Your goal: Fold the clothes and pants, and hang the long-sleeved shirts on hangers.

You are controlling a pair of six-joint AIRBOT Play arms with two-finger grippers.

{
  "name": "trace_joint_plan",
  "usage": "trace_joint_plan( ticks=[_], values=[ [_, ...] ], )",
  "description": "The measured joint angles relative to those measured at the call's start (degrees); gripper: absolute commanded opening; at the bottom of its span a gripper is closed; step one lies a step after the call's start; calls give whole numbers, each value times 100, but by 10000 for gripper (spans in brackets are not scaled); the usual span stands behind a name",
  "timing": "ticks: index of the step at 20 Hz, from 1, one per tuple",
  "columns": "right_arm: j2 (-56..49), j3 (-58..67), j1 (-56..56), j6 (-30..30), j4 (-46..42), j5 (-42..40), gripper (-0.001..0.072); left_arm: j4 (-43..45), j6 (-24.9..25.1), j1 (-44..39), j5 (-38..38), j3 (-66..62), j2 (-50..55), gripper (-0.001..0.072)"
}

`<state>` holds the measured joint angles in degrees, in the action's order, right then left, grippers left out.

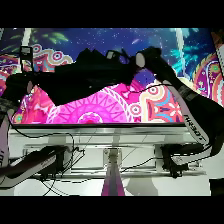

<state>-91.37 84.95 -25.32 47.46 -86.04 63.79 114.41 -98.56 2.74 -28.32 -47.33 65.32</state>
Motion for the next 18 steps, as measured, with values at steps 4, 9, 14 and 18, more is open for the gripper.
trace_joint_plan(
  ticks=[4, 9, 14, 18],
  values=[
    [476, -684, 579, 289, -50, 487, 20, -280, -184, 37, 785, -13, 293, 29],
    [1392, -2192, 898, 518, -42, 485, 24, -409, -402, 50, 1189, -81, 621, 30],
    [1912, -2938, 944, 590, 468, -107, 558, -605, -457, -39, 1292, -103, 868, 391],
    [2011, -3025, 951, 662, 992, -437, 551, -748, -474, -122, 1185, -105, 682, 704]
  ],
)
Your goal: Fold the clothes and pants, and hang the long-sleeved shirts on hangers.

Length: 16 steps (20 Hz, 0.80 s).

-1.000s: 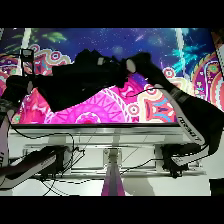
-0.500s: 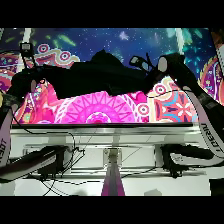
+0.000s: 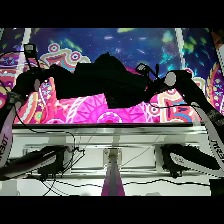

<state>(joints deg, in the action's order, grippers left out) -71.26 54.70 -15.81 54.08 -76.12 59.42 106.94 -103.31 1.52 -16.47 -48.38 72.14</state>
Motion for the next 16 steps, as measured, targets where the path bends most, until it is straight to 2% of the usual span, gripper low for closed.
trace_joint_plan(
  ticks=[4, 6, 7, 9, 10, 11, 12, 13, 14, 16],
  values=[
    [28, -15, 0, 61, 468, -177, 551, 4, 0, 72, -992, 0, -568, 688],
    [31, -20, 0, 74, 656, -273, 551, 24, 210, 229, -1869, 0, -785, 509],
    [35, -20, 0, 76, 737, -354, 551, -46, 417, 343, -2304, 0, -835, 480],
    [35, -20, 0, 79, 850, -501, 551, -472, 1001, 645, -3104, 7, -822, 128],
    [35, -20, 0, 79, 894, -603, 551, -828, 1305, 815, -3388, 7, -767, 98],
    [35, -20, 0, 76, 920, -678, 551, -1209, 1563, 981, -3595, 7, -695, 104],
    [35, -20, 0, 74, 949, -765, 551, -1569, 1735, 1126, -3705, 7, -616, 187],
    [35, -20, 0, 70, 964, -839, 551, -1856, 1875, 1250, -3773, 7, -531, 443],
    [35, -20, 0, 63, 973, -903, 551, -2103, 1987, 1357, -3805, 7, -433, 560],
    [35, -20, 0, 59, 990, -1032, 551, -2387, 2131, 1493, -3816, 7, -208, 559]
  ],
)
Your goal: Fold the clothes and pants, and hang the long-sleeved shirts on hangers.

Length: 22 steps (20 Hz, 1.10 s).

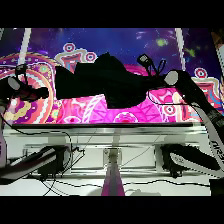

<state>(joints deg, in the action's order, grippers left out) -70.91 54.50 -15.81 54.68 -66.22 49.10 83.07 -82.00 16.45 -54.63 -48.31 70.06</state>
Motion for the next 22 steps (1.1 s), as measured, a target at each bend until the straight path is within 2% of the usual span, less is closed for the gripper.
trace_joint_plan(
  ticks=[3, 9, 11, 16, 17, 18, 19, 20, 21, 22],
  values=[
    [0, -2, 0, -4, 11, -216, 551, -439, 289, 94, -7, 0, 402, 560],
    [0, -4, 0, -15, 15, -483, 550, -2024, 1690, 372, -70, -7, 929, 558],
    [0, -4, 0, -15, 15, -509, 550, -2406, 1928, 621, -55, -4, 999, 531],
    [0, -4, 0, -15, 15, -592, 550, -3211, 2315, 1034, -214, -13, 1314, 530],
    [0, -4, 0, -15, 13, -612, 550, -3292, 2420, 999, -297, -17, 1405, 490],
    [0, -4, 0, -15, 15, -625, 549, -3368, 2553, 935, -372, -17, 1502, 404],
    [0, -4, 0, -15, 13, -619, 547, -3412, 2634, 861, -439, -15, 1585, 355],
    [0, -4, 0, -13, 15, -592, 519, -3438, 2686, 778, -463, -13, 1657, 348],
    [0, -4, 0, -13, 11, -527, 396, -3477, 2741, 702, -492, -13, 1707, 349],
    [0, -4, 7, -11, -4, -407, 315, -3501, 2804, 629, -514, -13, 1746, 348]
  ],
)
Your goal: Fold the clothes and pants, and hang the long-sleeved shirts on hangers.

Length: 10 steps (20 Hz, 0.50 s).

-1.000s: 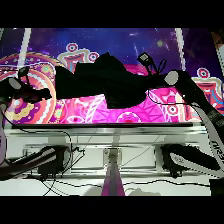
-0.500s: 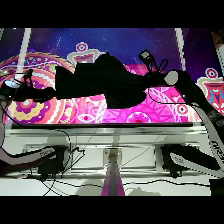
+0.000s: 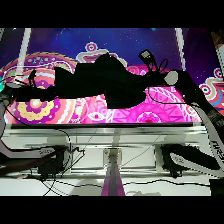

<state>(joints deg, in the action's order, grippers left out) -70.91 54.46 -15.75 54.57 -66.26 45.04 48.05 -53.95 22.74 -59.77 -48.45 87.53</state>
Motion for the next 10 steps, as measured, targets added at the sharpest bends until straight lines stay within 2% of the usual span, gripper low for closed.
trace_joint_plan(
  ticks=[1, 2, 3, 4, 5, 7, 10],
  values=[
    [0, 0, 0, 4, -48, 155, 315, 0, 15, -55, -15, 0, 28, 347],
    [0, 0, 0, 2, -118, 376, 314, 4, 33, -92, -28, 0, 46, 284],
    [0, 0, 2, 7, -153, 608, 302, 44, 46, -122, -28, 2, 68, 96],
    [0, 0, 4, 37, -164, 852, 182, 105, 57, -142, -28, 9, 87, 30],
    [0, -2, 4, 144, -136, 1130, 145, 125, 70, -160, -42, 9, 90, 30],
    [0, -48, 4, 358, 188, 1663, 140, 125, 138, -177, -68, 9, 101, 31],
    [0, -302, -9, 651, 1163, 2138, 150, 125, 160, -190, -79, 9, 105, 31]
  ],
)
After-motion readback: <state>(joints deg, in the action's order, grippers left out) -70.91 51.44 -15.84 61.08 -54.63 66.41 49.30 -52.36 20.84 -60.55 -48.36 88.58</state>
